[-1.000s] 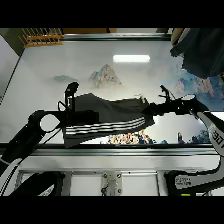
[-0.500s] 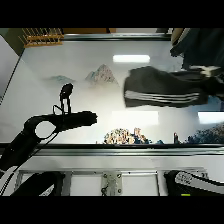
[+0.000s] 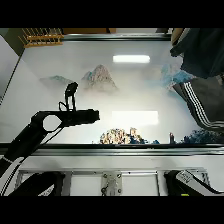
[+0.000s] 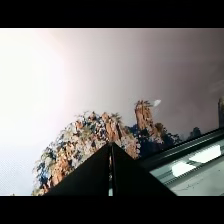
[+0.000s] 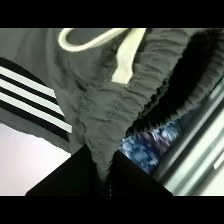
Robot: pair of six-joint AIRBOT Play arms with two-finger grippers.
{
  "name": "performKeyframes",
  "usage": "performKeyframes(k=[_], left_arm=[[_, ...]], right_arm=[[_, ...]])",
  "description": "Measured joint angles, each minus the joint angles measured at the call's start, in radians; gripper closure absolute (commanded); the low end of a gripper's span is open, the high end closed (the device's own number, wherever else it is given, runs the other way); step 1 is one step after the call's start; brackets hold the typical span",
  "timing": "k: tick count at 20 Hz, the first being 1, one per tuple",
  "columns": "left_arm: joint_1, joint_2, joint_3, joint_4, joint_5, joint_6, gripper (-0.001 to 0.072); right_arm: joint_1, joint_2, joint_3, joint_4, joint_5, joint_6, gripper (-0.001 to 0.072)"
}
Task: Fold the clothes and pants, and hang the long-sleeved shirts on hangers.
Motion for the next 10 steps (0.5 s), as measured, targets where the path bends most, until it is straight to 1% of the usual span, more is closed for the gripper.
performKeyframes(k=[4,5,6,7,8,10], left_arm=[[0.0,-0.018,0.033,0.0,-0.004,0.009,0.0702],[0.0,-0.02,0.036,0.0,-0.005,0.01,0.0702],[0.0,-0.021,0.039,0.0,-0.008,0.013,0.0702],[0.0,-0.022,0.041,0.0,-0.009,0.013,0.0702],[0.0,-0.023,0.042,0.001,-0.014,0.016,0.0702],[0.0,-0.023,0.043,0.0,-0.017,0.016,0.0702]], right_arm=[[-0.005,0.063,-0.13,-0.027,0.023,0.037,0.0683],[-0.005,0.076,-0.156,-0.032,0.027,0.044,0.0641],[-0.005,0.087,-0.179,-0.034,0.034,0.047,0.0418],[-0.006,0.096,-0.195,-0.036,0.044,0.047,0.0121],[-0.008,0.102,-0.204,-0.04,0.052,0.047,0.0009],[-0.013,0.114,-0.203,-0.053,0.07,0.034,0.0009]])
